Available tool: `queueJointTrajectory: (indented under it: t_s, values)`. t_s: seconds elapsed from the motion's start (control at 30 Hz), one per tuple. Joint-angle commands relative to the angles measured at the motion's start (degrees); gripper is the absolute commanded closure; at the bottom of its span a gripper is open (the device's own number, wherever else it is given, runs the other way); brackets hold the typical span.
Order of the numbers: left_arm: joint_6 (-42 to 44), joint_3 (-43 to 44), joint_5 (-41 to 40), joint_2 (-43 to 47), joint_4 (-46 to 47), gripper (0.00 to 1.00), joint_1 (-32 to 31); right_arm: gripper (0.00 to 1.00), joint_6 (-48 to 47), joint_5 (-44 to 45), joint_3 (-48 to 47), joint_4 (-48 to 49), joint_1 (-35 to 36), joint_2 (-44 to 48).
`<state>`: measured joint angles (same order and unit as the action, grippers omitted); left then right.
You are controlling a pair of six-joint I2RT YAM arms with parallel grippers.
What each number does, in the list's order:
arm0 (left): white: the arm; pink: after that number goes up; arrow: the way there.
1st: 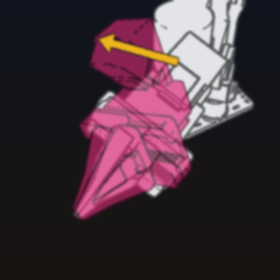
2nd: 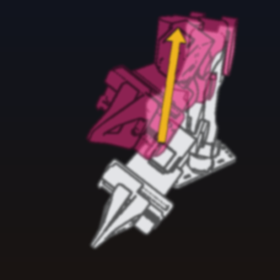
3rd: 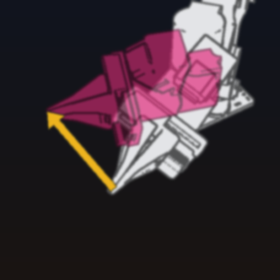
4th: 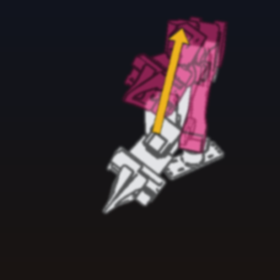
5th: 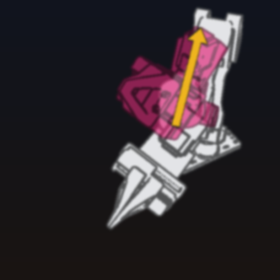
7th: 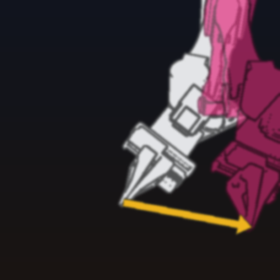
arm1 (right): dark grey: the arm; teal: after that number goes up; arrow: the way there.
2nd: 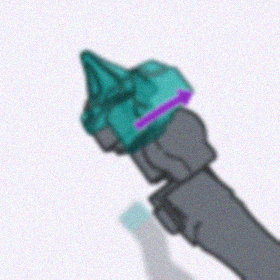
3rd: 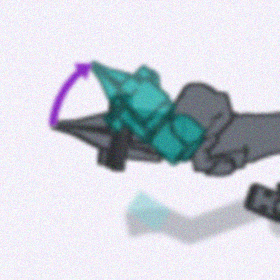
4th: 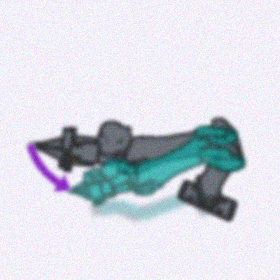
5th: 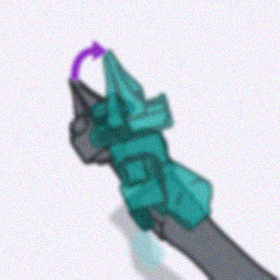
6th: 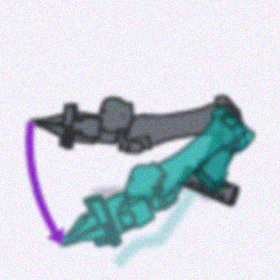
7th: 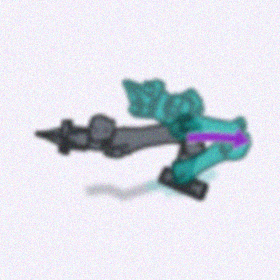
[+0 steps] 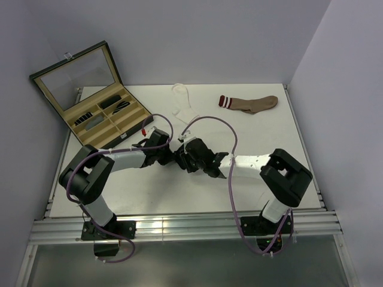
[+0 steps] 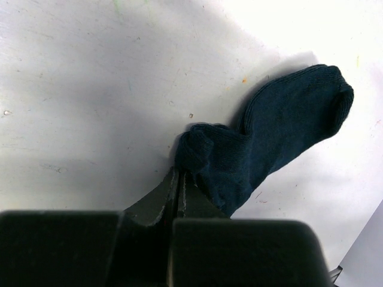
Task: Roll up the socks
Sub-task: Roll the sock at the center of the board.
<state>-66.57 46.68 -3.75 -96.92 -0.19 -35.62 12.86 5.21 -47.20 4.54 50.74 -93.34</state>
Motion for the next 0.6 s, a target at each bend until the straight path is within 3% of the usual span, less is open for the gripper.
queueJointTrajectory:
  t_s: [0.0, 0.23, 0.57]
  values:
    - [2.3, 0.5, -1.9, -1.1, -5.1, 0.98, -0.2, 0.62, -6.3, 6.1, 1.2, 8.1, 1.8, 2.6]
    - [2.5, 0.6, -1.4, -1.3, -5.0, 0.98, -0.2, 0.62, -9.9, 5.0, 0.4, 10.5, 4.9, 2.8]
    - [2.5, 0.6, -1.3, -1.0, -5.1, 0.97, -0.2, 0.62, -11.2, 5.9, -0.8, 12.6, 5.9, -4.3]
